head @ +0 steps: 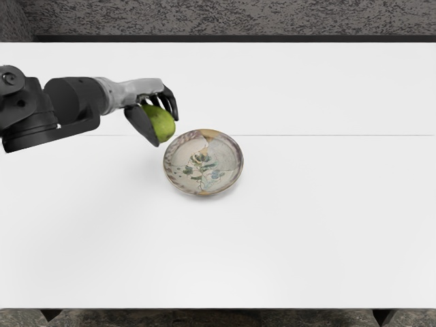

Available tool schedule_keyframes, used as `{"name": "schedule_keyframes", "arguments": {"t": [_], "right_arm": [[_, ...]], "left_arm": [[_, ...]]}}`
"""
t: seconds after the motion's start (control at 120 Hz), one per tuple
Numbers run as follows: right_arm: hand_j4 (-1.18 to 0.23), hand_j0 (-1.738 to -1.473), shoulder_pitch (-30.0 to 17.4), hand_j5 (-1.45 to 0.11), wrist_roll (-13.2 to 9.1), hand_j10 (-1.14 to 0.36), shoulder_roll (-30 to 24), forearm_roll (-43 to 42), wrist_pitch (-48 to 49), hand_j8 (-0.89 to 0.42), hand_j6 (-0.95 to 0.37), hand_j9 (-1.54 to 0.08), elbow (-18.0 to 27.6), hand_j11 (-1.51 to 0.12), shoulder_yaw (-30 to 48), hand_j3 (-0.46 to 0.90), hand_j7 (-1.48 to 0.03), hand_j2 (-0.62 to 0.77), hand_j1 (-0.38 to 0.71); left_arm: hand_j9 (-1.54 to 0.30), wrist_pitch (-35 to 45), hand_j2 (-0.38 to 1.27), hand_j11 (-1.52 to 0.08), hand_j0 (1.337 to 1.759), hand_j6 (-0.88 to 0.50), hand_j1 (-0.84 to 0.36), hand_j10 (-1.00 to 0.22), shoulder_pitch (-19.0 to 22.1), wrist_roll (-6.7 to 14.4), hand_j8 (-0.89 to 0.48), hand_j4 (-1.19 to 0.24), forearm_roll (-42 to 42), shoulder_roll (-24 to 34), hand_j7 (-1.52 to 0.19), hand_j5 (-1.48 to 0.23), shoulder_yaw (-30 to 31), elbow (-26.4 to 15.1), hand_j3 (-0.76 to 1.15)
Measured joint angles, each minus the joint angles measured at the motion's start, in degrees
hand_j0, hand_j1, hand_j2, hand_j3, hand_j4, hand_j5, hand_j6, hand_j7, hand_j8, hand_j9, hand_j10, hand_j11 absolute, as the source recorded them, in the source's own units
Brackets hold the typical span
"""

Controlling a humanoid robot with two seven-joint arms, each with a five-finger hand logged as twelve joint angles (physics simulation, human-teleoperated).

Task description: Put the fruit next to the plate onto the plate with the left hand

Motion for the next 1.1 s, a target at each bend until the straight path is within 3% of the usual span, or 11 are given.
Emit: {"name": "schedule_keyframes", "arguments": {"t": [0.183,0.492,0.7,1.1], "right_arm": [[0.00,-1.658,0.0,0.00,0.0,0.00,0.0,0.0,0.0,0.00,0.00,0.00,0.0,0.00,0.0,0.00,0.00,0.00,-0.35],[0.00,-1.658,0.1,0.00,0.0,0.00,0.0,0.0,0.0,0.00,0.00,0.00,0.0,0.00,0.0,0.00,0.00,0.00,-0.35],[0.00,-1.658,0.1,0.00,0.0,0.00,0.0,0.0,0.0,0.00,0.00,0.00,0.0,0.00,0.0,0.00,0.00,0.00,-0.35],[0.00,-1.658,0.2,0.00,0.0,0.00,0.0,0.0,0.0,0.00,0.00,0.00,0.0,0.00,0.0,0.00,0.00,0.00,-0.35]], "left_arm": [[-0.91,0.0,0.32,-0.91,1.653,-0.38,-0.27,-0.47,-1.2,0.0,-0.33,-0.62,-2.2,-3.3,-0.92,-0.96,-0.2,0.4,0.00],[-0.93,0.0,0.52,-0.93,1.655,-0.43,-0.30,-0.52,-1.8,0.0,-0.36,-0.68,-3.0,-9.6,-0.93,-0.97,-0.6,2.6,0.00],[-0.94,-0.1,0.52,-0.94,1.656,-0.42,-0.30,-0.50,-1.6,0.0,-0.35,-0.68,-3.0,-11.0,-0.94,-0.97,-0.8,5.0,0.00],[-0.93,-1.1,0.40,-0.93,1.655,-0.45,-0.24,-0.53,-1.0,0.0,-0.39,-0.68,-2.7,-16.1,-0.92,-0.96,-0.5,13.6,0.00]]}}
